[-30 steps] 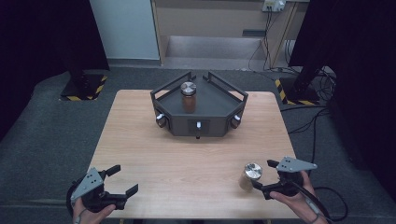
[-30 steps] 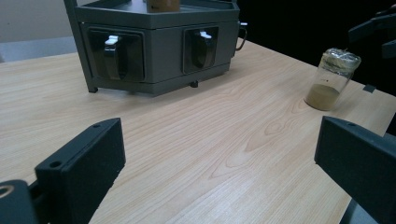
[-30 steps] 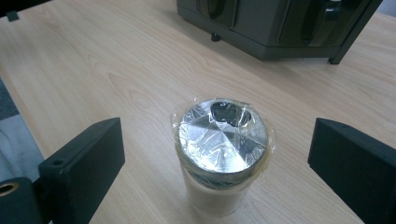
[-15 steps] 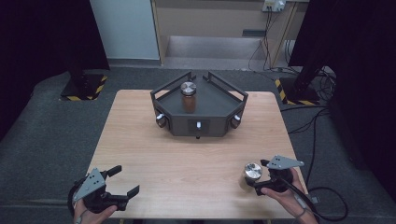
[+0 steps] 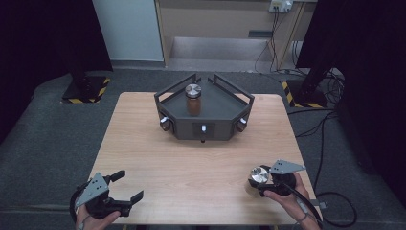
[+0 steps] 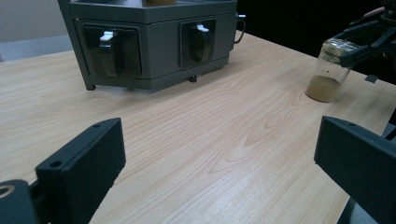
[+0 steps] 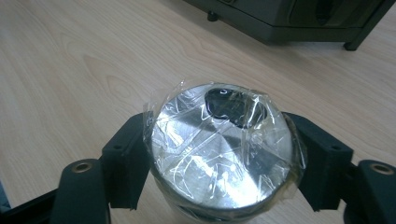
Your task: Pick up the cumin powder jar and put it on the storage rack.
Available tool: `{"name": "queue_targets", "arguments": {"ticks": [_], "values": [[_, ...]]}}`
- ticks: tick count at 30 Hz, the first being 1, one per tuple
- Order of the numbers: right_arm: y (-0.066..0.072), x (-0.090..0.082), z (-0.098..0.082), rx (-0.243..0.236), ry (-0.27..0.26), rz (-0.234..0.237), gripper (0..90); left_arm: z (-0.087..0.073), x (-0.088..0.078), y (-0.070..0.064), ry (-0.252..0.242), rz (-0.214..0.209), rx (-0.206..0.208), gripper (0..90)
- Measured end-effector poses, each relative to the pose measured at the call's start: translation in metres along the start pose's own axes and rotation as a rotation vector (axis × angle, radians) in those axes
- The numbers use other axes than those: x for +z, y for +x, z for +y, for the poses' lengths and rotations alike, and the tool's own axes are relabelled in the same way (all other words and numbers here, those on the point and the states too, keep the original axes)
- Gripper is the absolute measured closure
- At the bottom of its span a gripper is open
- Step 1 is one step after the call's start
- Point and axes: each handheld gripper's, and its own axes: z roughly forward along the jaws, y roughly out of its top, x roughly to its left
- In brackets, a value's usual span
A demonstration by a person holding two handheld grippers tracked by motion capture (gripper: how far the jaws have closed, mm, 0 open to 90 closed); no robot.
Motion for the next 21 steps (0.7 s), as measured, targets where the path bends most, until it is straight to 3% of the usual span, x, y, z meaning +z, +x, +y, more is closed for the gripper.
{"name": "queue_targets", "arguments": {"ticks": [10,21], "values": [[0.003,0.0,0.003,-0.015,0.006,-0.013,31.9,0.0,0.0,0.0,0.001,0.0,-0.001,1.0],[-0.007,-0.006,0.016,-0.038,0.01,0.029,32.2,0.0,0.0,0.001,0.004,-0.008,-0.002,1.0]]}}
